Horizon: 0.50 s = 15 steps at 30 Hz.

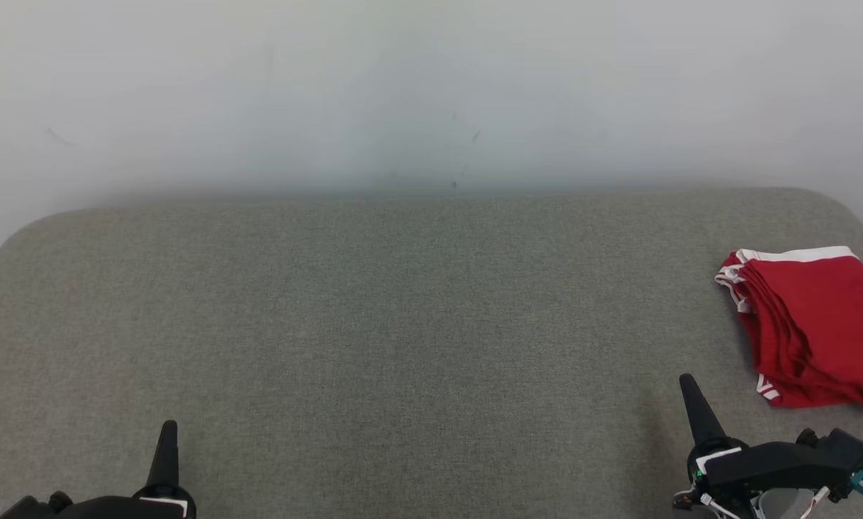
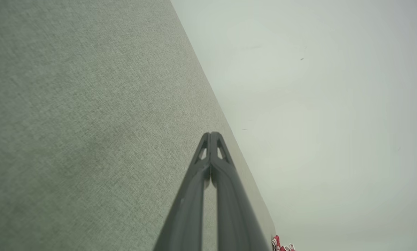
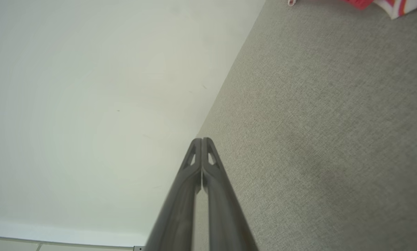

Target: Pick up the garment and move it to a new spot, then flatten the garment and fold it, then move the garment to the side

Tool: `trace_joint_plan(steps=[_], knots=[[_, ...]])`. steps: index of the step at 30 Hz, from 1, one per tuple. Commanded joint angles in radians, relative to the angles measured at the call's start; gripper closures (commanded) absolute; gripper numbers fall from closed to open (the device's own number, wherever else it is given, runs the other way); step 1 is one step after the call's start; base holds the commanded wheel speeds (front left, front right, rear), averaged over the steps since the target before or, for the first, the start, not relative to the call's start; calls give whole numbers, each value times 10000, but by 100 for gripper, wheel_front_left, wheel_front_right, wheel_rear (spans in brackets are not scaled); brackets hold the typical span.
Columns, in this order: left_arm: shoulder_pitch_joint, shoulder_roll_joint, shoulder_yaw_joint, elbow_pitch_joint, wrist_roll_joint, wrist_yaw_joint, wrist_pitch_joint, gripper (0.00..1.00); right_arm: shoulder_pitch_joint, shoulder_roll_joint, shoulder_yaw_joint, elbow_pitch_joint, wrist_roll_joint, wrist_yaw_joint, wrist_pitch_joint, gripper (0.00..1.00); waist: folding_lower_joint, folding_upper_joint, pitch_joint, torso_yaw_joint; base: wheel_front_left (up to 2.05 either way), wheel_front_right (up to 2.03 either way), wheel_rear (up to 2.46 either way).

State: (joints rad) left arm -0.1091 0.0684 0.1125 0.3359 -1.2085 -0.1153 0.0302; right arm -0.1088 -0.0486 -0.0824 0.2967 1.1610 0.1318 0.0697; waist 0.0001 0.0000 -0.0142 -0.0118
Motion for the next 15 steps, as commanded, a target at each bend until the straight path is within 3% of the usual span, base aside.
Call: trace_joint_plan(steps=[1, 15], knots=[[-272, -9, 79, -47, -257, -73, 74, 100, -262, -17, 21, -49, 293, -11, -8, 100, -1, 0, 5, 4, 0, 0, 0], [-507, -66, 254, -18, -1402, -87, 431, 100, -543, -19, 42, 156, 1605, -14, 46, 100, -1, 0, 60, 34, 0, 0, 0]])
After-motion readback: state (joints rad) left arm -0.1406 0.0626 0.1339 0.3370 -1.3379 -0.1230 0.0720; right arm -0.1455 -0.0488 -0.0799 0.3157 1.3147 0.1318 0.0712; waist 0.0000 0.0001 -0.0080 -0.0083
